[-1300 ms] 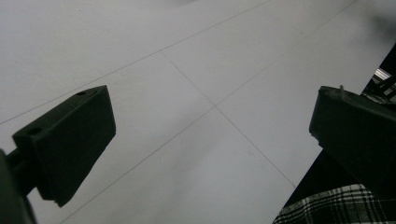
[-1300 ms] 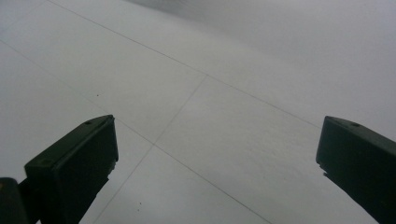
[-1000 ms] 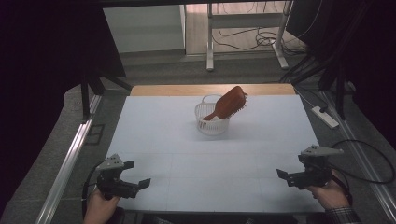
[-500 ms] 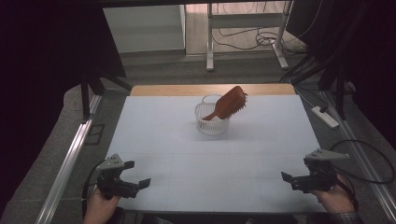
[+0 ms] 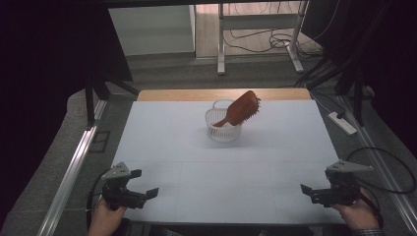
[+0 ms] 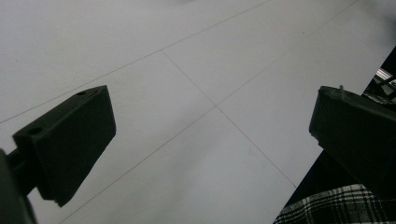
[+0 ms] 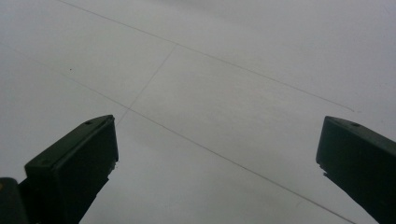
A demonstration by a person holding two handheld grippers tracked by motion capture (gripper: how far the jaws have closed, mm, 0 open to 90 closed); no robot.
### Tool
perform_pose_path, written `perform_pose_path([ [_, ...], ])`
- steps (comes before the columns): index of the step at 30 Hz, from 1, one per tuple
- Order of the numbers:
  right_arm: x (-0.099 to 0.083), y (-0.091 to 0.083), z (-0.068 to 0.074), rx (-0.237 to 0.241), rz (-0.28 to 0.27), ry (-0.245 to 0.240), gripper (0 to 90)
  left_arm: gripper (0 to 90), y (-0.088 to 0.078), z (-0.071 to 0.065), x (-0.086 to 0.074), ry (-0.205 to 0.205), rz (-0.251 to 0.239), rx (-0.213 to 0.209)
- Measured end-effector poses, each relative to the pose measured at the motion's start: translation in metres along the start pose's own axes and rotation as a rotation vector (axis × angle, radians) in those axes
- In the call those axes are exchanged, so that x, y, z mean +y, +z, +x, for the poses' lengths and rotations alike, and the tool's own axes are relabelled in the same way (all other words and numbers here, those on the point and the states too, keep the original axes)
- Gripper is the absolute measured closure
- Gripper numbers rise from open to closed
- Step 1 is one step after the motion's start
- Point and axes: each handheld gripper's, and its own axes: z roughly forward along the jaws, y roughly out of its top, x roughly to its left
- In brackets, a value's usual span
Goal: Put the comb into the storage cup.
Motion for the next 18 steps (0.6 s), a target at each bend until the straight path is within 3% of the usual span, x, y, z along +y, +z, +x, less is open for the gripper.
perform_pose_path([
  [18, -0.008, -0.0032, 0.0, -0.017, 0.033, 0.003, 0.0, 0.5, 0.0003, -0.0001, 0.0003, 0.0, 0.003, 0.003],
])
